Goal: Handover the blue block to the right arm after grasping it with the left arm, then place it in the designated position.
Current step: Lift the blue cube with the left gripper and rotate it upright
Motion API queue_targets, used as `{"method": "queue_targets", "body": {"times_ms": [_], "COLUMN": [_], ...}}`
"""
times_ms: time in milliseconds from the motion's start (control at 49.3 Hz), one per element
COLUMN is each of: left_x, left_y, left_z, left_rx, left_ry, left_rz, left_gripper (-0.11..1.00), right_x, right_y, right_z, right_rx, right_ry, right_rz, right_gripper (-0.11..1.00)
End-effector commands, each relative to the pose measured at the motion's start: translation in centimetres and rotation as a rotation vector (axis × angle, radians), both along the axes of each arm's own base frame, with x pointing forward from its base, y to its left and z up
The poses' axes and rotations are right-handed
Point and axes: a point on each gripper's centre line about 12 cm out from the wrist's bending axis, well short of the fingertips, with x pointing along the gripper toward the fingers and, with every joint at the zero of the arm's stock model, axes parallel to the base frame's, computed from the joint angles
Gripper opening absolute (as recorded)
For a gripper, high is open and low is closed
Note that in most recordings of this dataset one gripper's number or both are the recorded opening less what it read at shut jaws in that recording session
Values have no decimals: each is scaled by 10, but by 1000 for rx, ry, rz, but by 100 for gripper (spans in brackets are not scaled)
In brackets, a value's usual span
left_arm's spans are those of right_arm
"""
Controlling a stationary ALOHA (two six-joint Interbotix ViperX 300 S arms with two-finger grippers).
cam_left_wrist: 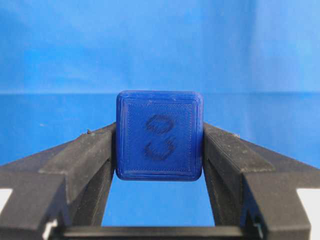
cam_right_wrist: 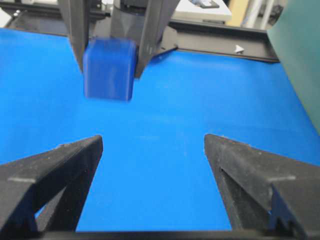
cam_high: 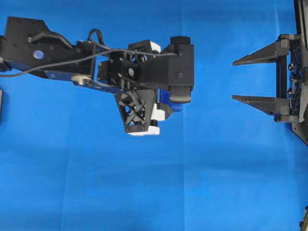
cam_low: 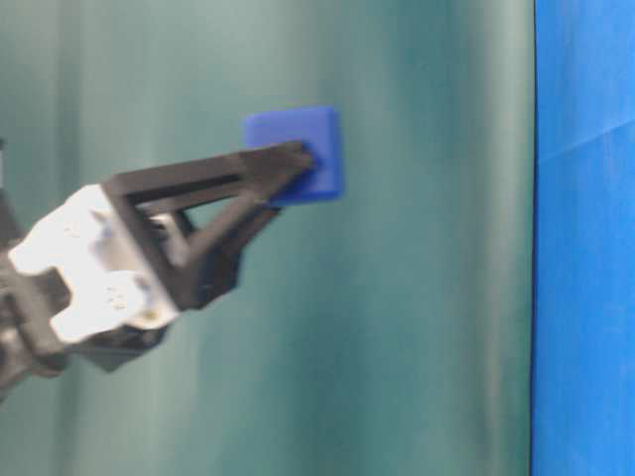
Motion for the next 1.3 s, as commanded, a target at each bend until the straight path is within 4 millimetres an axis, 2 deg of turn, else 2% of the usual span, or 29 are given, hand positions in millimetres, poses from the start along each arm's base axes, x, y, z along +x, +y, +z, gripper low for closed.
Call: {"method": "queue_targets", "body": {"times_ms": [0,183,1278], "left_x": [-8,-12,-13], "left_y": [-1,4,7], "left_z": [41,56,54], "left_rx": [2,2,4], "left_ry": [-81,-103,-94], "left_rz": [-5,7,12], "left_gripper": [46,46,46], "right_x": [3,3,3], "right_y": [-1,0,0], "right_z": [12,13,12], "right_rx": [3,3,3], "right_ry": [-31,-35,-31], "right_rz": [-2,-1,-1], "right_gripper": [95,95,95]}}
